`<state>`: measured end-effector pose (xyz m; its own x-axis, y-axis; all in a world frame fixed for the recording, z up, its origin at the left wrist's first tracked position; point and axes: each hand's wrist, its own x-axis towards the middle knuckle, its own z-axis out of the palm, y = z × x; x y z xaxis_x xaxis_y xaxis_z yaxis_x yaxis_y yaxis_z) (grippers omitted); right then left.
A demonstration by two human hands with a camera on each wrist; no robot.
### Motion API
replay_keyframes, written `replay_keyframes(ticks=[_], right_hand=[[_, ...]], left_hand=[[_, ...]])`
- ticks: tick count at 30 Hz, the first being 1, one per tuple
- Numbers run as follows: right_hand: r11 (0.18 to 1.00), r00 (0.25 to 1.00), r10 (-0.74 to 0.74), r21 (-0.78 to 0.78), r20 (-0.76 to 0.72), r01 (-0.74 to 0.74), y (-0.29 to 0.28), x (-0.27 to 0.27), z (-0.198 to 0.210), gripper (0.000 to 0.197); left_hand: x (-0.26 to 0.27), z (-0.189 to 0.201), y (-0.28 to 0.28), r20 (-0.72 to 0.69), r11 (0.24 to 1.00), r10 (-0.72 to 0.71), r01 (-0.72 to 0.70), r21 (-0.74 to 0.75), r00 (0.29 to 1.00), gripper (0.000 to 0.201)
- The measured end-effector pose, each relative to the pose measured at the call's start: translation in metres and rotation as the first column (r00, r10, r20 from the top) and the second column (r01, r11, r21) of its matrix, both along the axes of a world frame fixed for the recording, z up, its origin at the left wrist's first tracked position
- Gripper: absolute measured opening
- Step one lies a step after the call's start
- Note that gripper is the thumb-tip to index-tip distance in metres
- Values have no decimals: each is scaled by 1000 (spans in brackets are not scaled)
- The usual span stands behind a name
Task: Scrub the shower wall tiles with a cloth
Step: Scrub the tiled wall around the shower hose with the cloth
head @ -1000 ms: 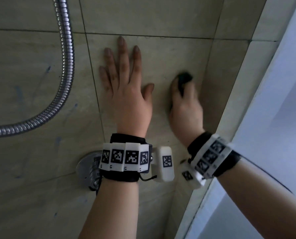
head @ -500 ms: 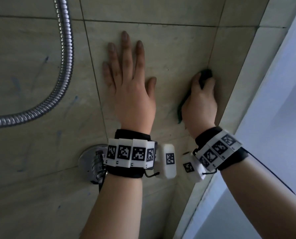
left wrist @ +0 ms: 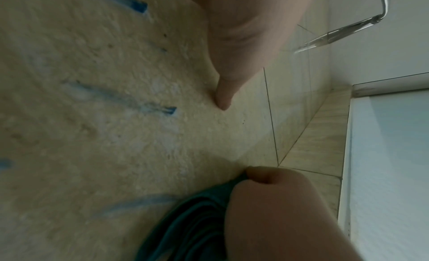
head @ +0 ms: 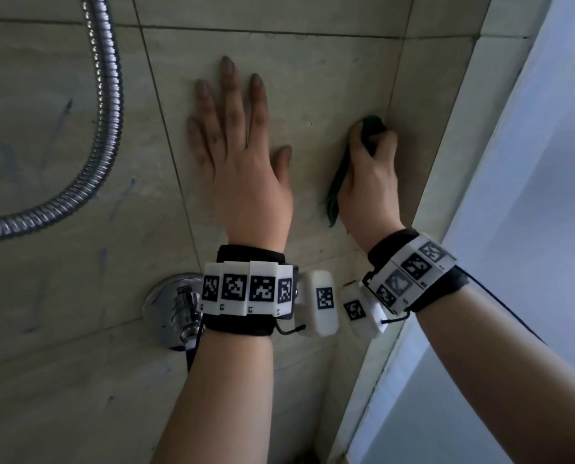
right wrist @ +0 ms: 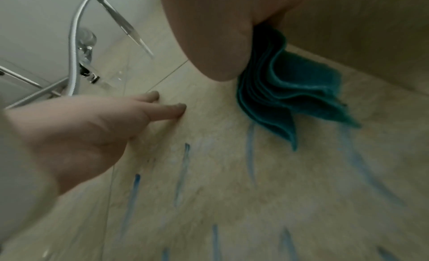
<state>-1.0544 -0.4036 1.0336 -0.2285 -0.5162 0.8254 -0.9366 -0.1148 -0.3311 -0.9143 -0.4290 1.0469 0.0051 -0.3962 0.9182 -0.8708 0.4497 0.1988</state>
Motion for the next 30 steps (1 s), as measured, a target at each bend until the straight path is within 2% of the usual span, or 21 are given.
replay_keyframes(ticks=[5, 7, 9, 14, 16, 20, 23, 27, 28, 30], right_hand=[[996, 999, -23, 90, 49, 19, 1, 12, -59, 58], [992, 998, -6, 129, 63, -2, 3, 15, -68, 55], [995, 997, 4, 104, 83, -13, 4, 12, -56, 52], [999, 996, -30, -32, 79, 32, -6, -8, 13, 49], [997, 996, -40, -61, 82, 45, -10, -10, 22, 50], [998, 997, -32, -52, 65, 35, -11, -5, -12, 50], [998, 998, -30, 57, 58, 26, -1, 0, -49, 42], [968, 987, 8, 245, 158, -47, 16, -6, -60, 32], [971, 984, 30, 227, 177, -71, 20, -8, -56, 33], [990, 985, 118, 64, 127, -127, 26, -6, -40, 41]], left_hand=[[1, -1, -1, 6, 1000, -3, 3, -7, 1000, 75], [0, -1, -1, -7, 1000, -10, 10, -10, 1000, 75], [-1, -2, 0, -20, 1000, -20, 19, -10, 1000, 75], [0, -2, -1, -9, 1000, -22, 21, -6, 1000, 73], [0, -3, 0, 1, 1000, -12, 12, -4, 1000, 72], [0, -4, -1, 3, 1000, -20, 20, -3, 1000, 72], [1, -3, -2, 0, 999, -39, 39, -18, 999, 72], [4, -3, 0, -15, 993, -115, 115, -33, 993, 71], [5, -2, 0, -36, 987, -156, 154, -55, 987, 68], [8, 0, 3, -98, 951, -284, 268, -152, 954, 55]])
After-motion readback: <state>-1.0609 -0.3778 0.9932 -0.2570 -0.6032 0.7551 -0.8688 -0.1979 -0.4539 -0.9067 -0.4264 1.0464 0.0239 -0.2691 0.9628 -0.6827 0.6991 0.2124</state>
